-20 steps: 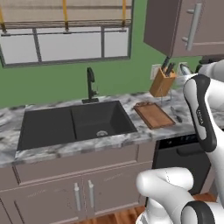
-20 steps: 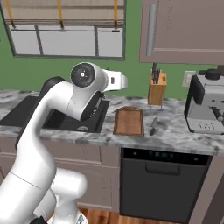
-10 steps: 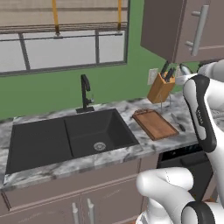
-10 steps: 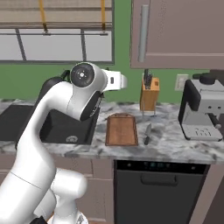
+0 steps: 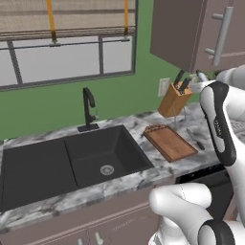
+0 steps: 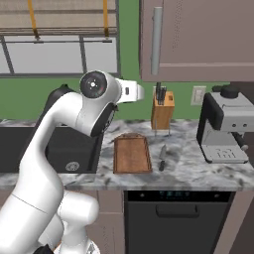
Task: Retrieve the fish from the fridge and place it on the cutting board.
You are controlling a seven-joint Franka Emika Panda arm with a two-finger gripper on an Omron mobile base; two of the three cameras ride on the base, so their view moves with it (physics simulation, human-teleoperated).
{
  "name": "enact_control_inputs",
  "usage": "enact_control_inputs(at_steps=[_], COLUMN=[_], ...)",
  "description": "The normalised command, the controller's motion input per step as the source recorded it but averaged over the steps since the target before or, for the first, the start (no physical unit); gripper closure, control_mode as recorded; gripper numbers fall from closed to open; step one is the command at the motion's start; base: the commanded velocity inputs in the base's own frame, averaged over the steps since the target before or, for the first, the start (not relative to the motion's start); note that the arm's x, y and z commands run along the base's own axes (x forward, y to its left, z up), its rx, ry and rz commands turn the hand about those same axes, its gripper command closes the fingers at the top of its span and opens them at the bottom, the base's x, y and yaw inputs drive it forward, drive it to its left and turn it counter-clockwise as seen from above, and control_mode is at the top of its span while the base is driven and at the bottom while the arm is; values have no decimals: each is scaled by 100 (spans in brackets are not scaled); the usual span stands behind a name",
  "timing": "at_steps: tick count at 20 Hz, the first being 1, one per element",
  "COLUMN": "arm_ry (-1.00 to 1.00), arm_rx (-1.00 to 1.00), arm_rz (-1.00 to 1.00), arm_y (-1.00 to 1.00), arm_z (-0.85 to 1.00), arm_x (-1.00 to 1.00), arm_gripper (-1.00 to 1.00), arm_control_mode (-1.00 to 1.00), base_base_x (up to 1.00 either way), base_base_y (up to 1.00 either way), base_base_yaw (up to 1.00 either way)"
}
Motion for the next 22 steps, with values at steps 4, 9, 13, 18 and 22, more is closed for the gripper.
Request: enact_control_inputs(at_steps=[4, 9, 13, 18, 22], arm_ry=[0, 1, 1, 0, 0], arm_rx=[-1, -6, -7, -3, 0], arm_rz=[-3, -12, -7, -3, 0], arm_y=[4, 19, 8, 0, 0], arm_z=[-7, -37, -58, -52, -47], arm_x=[0, 15, 32, 26, 21], arm_gripper=[100, 100, 100, 100, 100], arm_control_mode=[-100, -100, -100, -100, -100], base_base_x=[0, 0, 0, 0, 0], base_base_y=[14, 0, 0, 0, 0], base_base_yaw=[-9, 0, 0, 0, 0])
